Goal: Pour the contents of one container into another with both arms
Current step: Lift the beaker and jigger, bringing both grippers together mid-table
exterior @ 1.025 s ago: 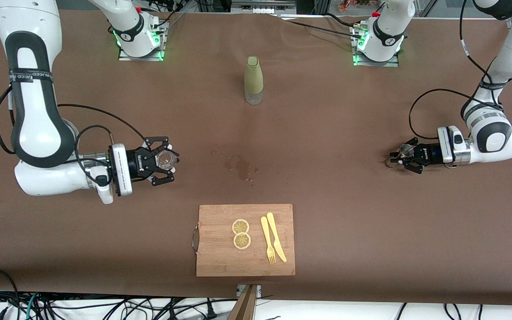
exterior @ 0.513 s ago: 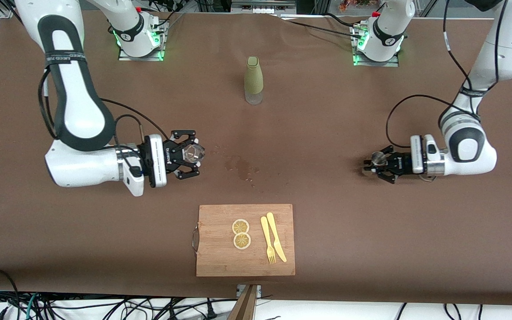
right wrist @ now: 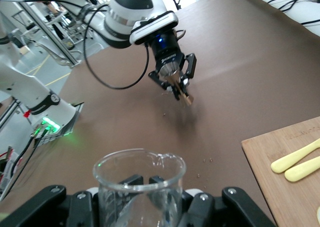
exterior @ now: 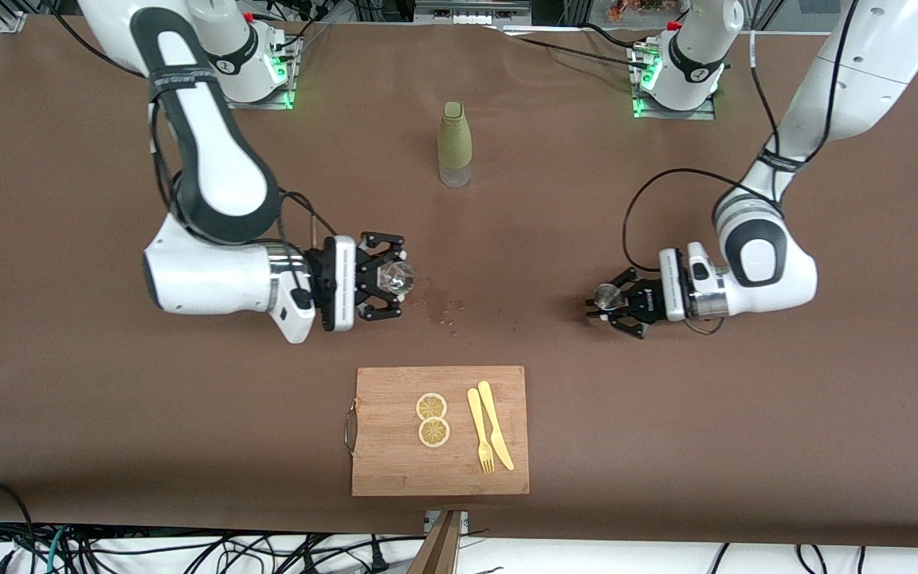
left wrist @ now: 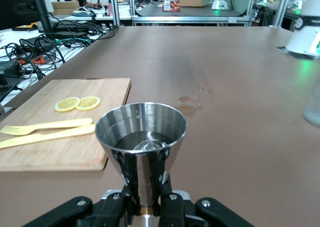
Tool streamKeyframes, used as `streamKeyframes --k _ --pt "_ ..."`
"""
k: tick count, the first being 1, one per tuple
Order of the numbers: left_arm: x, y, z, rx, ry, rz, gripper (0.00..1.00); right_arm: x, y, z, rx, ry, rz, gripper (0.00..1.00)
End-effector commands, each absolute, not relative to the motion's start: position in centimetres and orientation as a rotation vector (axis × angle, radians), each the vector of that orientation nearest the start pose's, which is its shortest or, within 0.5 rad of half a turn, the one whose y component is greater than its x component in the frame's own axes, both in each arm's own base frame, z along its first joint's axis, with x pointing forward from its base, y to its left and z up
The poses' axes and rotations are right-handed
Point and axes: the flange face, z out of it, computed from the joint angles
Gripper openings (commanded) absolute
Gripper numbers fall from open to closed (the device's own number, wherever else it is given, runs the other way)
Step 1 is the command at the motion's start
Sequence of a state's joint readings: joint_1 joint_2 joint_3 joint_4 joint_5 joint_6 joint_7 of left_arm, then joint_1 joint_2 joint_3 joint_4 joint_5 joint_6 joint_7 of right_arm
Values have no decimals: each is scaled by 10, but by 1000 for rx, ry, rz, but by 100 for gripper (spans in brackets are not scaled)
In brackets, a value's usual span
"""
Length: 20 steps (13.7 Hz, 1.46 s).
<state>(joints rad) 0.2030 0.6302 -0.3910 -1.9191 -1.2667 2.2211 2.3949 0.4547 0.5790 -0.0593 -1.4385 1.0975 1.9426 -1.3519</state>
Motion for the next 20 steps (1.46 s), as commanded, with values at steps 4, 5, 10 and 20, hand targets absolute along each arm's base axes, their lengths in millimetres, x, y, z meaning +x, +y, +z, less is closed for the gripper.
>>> streamKeyframes --k 4,5,10,20 --pt "577 -216 185 1754 -1377 847 0 609 404 394 -1917 -1363 -475 12" --pt "575 -228 185 1762 -1361 848 0 604 414 394 -1929 -1385 -480 12" --pt "547 -290 181 1813 -1209 817 0 593 431 391 -1992 -1420 -437 12" --pt "532 -318 195 1866 -1202 844 0 572 448 384 -2016 -1615 -341 12"
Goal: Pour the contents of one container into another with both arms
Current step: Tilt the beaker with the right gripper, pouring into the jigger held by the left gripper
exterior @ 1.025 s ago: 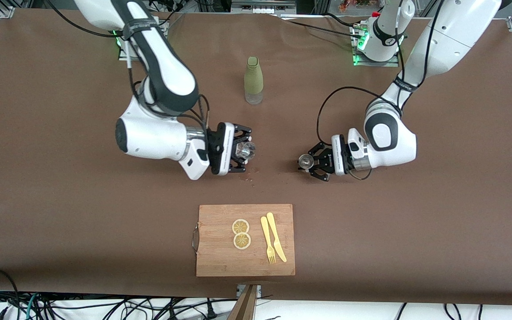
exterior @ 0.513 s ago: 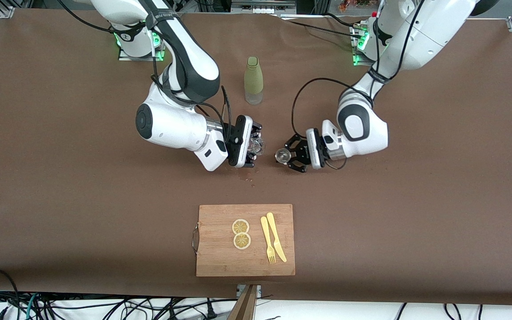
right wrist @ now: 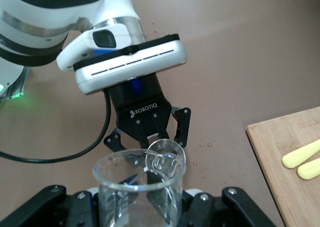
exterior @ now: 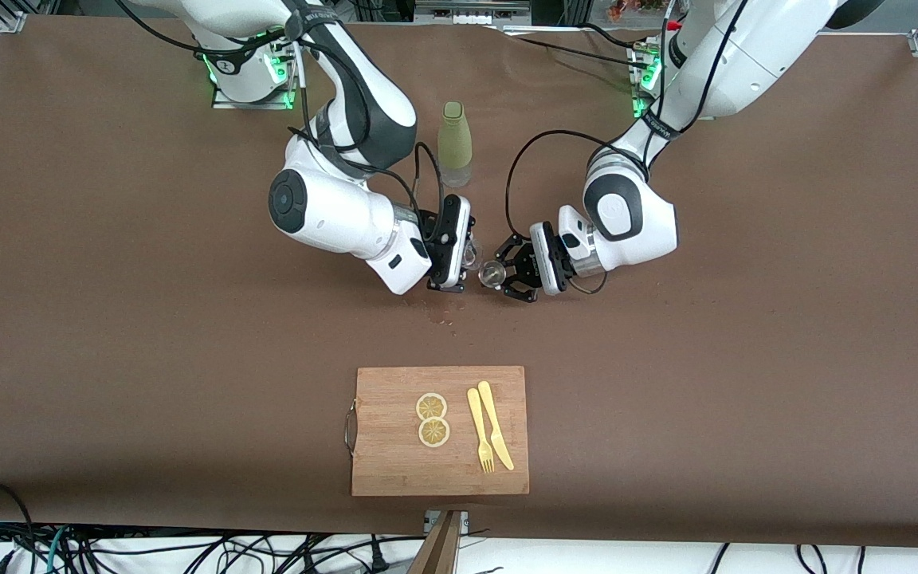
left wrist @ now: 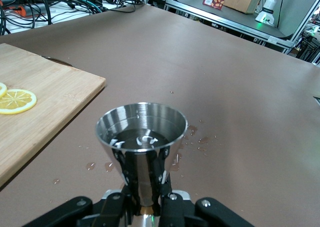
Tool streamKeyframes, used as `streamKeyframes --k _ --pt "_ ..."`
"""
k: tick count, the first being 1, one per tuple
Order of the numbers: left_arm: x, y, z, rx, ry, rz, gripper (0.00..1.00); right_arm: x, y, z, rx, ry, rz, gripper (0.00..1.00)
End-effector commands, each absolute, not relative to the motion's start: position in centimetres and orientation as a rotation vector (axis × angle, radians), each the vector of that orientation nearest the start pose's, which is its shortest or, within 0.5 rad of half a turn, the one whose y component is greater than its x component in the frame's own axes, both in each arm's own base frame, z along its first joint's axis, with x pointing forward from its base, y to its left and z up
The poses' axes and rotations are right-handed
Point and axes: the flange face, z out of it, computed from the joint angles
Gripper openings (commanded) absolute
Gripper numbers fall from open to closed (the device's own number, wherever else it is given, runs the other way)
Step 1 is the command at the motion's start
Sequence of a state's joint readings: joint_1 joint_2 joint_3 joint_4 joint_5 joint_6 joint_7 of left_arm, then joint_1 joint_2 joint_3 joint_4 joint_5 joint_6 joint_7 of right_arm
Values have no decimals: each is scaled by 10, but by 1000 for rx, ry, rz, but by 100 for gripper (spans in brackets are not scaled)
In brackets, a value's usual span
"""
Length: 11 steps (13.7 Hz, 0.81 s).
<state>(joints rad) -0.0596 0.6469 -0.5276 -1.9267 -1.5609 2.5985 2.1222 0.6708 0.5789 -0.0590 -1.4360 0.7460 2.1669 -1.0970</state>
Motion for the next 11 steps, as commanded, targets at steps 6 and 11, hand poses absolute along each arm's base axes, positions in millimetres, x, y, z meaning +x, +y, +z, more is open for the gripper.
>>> streamKeyframes --k 6,11 --pt "527 -317 210 1868 -1258 874 0 564 454 387 -2011 -1683 -310 12" --pt "518 -325 212 1893 -1286 868 0 559 459 387 -2032 -1796 -291 12"
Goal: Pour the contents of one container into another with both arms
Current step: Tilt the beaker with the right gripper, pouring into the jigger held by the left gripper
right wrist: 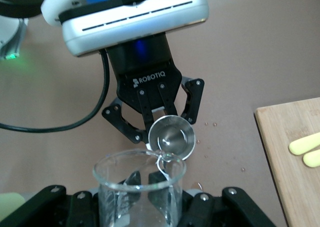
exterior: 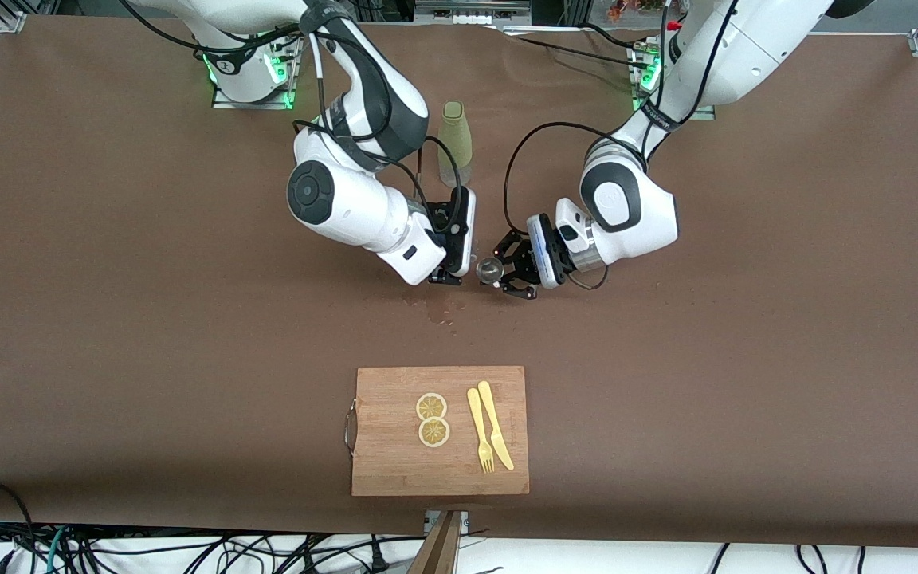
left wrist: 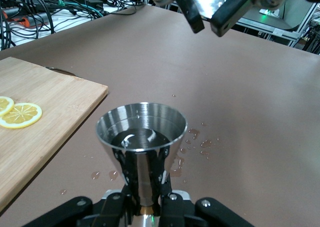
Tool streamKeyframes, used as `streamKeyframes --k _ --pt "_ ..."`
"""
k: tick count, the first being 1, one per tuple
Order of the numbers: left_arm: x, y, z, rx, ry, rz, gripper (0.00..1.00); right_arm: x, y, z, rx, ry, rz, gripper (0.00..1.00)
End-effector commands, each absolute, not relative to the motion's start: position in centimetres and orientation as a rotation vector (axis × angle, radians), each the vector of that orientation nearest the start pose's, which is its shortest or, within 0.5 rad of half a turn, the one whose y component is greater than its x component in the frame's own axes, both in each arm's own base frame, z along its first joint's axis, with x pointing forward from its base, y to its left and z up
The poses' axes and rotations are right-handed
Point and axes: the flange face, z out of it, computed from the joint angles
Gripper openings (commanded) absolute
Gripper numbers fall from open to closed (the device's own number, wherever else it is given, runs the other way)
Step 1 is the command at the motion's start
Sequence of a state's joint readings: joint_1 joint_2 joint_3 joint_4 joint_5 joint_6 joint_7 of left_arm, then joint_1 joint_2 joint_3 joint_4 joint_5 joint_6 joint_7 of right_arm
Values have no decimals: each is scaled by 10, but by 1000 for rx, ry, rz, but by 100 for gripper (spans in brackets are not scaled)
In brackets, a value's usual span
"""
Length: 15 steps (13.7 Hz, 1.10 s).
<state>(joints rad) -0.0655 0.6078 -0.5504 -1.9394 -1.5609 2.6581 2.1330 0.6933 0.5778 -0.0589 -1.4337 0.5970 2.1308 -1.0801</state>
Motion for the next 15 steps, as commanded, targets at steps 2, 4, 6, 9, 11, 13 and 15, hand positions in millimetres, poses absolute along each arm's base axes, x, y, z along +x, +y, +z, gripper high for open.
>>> streamKeyframes --k 2,4,6,9,11,13,15 --pt "517 -326 211 1895 -1288 866 0 556 463 387 -2028 -1809 -288 12" --pt "516 -326 210 1898 -1289 862 0 556 463 387 -2027 -1808 -288 12" --pt "513 -330 211 1912 -1298 862 0 557 463 387 -2028 -1810 -292 12" --pt "505 -336 211 1924 -1289 852 0 558 465 388 -2034 -1867 -300 13" --pt "500 -335 206 1947 -1276 833 0 554 475 389 -2020 -1899 -307 13" --pt "495 -341 209 1958 -1267 830 0 554 476 389 -2020 -1900 -307 13" --pt "489 -345 209 1993 -1212 818 0 553 477 389 -2019 -1901 -308 13"
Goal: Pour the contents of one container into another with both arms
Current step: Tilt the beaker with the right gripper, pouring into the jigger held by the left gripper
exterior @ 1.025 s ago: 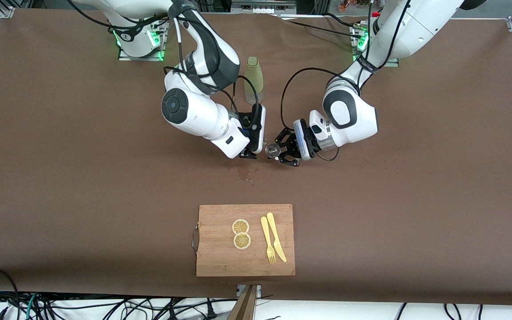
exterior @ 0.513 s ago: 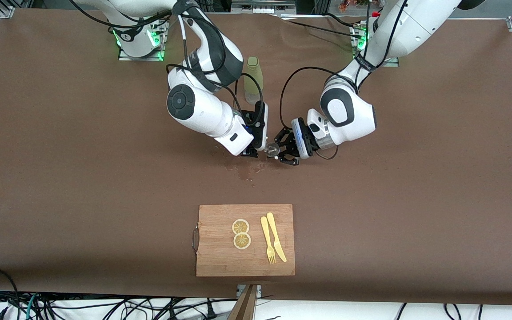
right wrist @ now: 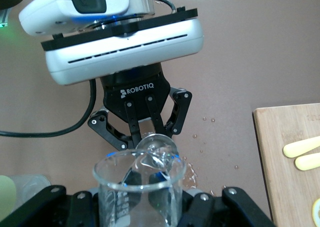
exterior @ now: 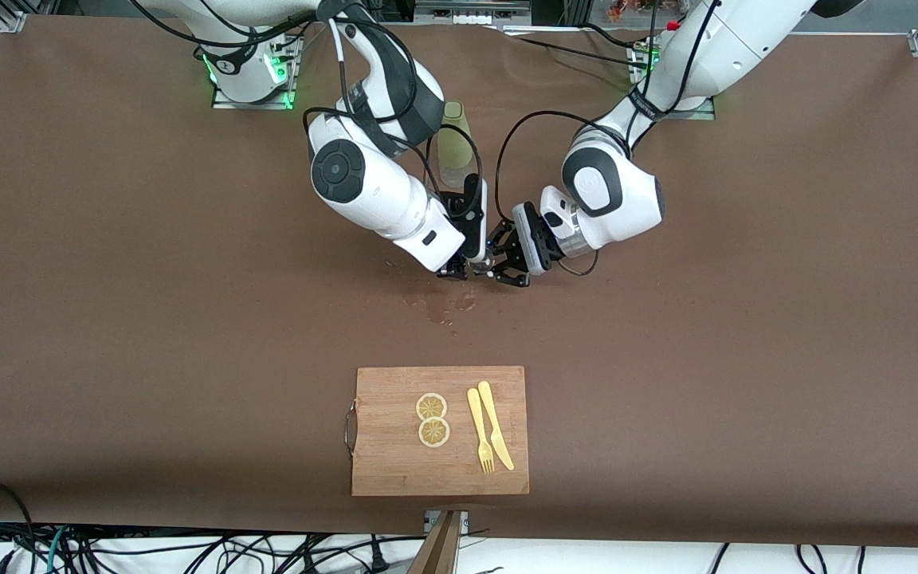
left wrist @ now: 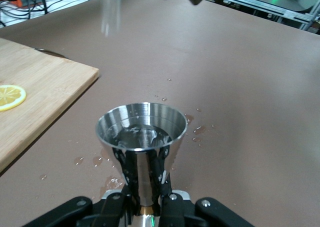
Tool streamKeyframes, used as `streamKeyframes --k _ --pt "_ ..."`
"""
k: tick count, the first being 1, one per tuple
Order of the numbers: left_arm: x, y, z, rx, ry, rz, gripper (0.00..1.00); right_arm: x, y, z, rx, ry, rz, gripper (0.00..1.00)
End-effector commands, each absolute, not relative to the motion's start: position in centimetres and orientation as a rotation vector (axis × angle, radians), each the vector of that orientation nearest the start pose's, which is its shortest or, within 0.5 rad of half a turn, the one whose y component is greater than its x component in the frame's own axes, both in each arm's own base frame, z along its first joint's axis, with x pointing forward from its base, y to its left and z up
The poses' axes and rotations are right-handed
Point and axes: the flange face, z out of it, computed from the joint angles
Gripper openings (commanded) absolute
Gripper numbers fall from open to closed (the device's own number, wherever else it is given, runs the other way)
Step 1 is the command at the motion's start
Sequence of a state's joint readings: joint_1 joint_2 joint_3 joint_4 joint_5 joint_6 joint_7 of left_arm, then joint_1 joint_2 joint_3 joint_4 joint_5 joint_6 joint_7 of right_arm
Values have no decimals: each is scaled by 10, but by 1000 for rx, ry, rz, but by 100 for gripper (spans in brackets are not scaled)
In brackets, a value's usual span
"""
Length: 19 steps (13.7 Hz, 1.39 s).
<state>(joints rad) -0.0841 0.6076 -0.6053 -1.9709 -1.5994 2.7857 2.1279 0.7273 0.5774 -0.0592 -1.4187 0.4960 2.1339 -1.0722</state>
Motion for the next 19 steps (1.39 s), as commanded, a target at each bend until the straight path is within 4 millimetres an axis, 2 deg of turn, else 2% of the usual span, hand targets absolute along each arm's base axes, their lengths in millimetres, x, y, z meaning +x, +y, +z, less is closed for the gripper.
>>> streamKeyframes --k 1,19 --pt "489 -346 209 1999 -1207 815 0 553 477 389 -2019 -1901 -308 13" --pt "494 -339 210 2010 -1201 826 0 545 485 388 -2016 -1941 -293 13"
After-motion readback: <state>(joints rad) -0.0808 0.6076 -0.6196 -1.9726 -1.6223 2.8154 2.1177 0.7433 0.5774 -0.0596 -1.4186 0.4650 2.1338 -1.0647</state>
